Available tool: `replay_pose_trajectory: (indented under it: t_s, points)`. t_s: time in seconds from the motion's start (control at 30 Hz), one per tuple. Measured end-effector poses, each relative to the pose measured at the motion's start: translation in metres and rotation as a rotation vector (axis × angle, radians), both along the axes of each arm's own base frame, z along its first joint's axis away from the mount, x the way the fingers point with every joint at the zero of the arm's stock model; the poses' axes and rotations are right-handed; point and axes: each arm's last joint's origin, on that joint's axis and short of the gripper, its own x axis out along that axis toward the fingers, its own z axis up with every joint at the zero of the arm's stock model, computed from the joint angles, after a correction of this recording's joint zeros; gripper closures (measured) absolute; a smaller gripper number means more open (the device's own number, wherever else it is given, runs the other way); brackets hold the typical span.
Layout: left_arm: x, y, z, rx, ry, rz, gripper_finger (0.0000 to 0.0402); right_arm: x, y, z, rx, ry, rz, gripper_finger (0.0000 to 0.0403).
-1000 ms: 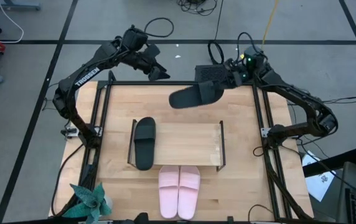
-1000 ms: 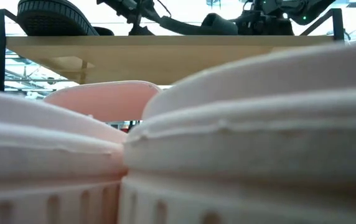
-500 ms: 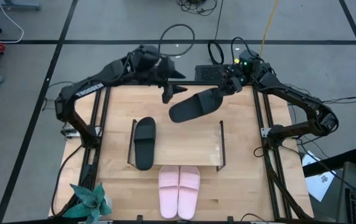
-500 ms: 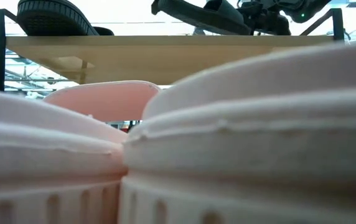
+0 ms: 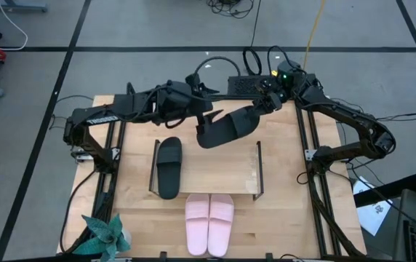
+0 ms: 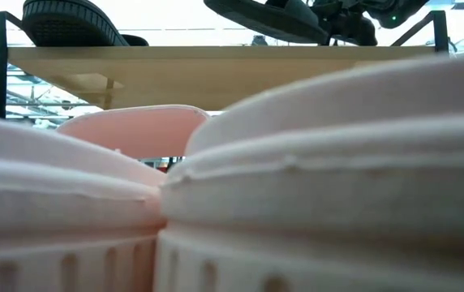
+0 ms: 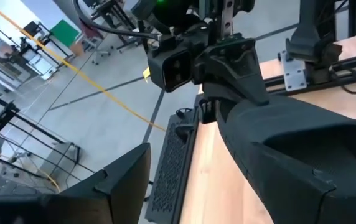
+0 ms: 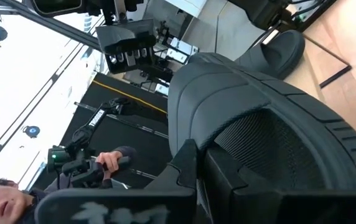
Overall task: Pick and place slides into the shelf
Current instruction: Put the black slide on the shelf
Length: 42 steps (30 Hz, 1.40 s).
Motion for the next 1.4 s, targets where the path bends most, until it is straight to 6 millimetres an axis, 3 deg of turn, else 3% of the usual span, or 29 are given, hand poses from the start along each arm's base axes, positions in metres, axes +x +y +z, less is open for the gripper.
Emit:
replay_pose_trajectory:
  t_s: [0.73, 1.27, 1.4]
  points:
    - [0.006, -0.025, -0.012, -0.167, 0.031, -0.103, 0.0128, 0.012, -0.001, 0.009, -0.002, -0.06, -0.005, 0.0403]
    - [0.025, -0.024, -0.032, -0.163, 0.096, -0.117, 0.0129, 0.038, 0.014, -0.006, 0.048, -0.011, 0.09, 0.0403]
    - [0.025, -0.024, -0.034, -0.164, 0.113, -0.112, 0.0159, 0.038, 0.013, -0.006, 0.048, -0.01, 0.085, 0.0403]
